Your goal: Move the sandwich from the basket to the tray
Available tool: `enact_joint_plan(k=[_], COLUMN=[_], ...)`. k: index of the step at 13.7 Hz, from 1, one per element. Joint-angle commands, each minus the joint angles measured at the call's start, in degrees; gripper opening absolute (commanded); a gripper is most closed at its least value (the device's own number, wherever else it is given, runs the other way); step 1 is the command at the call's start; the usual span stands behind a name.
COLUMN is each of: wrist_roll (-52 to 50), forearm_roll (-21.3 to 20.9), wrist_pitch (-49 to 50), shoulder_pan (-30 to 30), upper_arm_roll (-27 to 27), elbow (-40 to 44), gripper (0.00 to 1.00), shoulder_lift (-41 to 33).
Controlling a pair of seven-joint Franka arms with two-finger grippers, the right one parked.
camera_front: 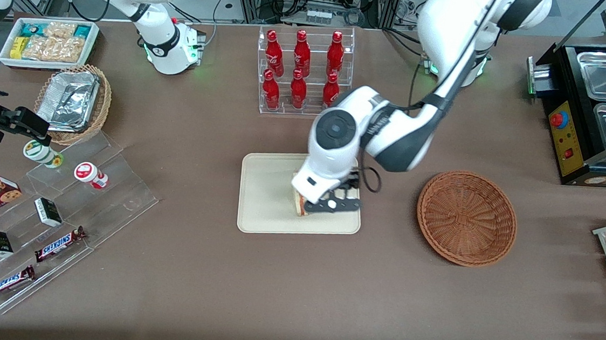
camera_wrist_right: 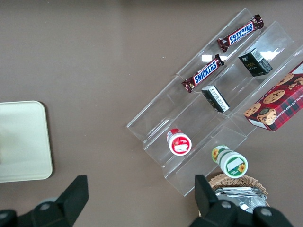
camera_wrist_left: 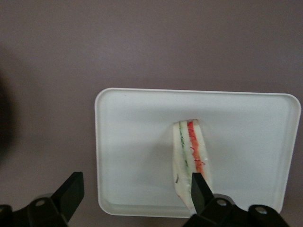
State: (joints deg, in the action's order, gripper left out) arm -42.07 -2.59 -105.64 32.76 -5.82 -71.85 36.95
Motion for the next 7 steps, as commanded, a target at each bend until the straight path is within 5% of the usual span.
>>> enact_joint_plan(k=[1,5,7], wrist_roll=[7.15,10.33,21.01], forearm_roll=[-0.66,-0.23,0.39], wrist_pitch=[3.50,10.90,10.90], shoulder_pan=[-3.39,-12.08,-16.48], upper_arm_roll=[-0.24,-0.50,-0.50], elbow=[-2.41,-4.51,-9.16], gripper=[1.00,1.00,1.00], shoulder_lift=[-2.85,-8.19,-12.85])
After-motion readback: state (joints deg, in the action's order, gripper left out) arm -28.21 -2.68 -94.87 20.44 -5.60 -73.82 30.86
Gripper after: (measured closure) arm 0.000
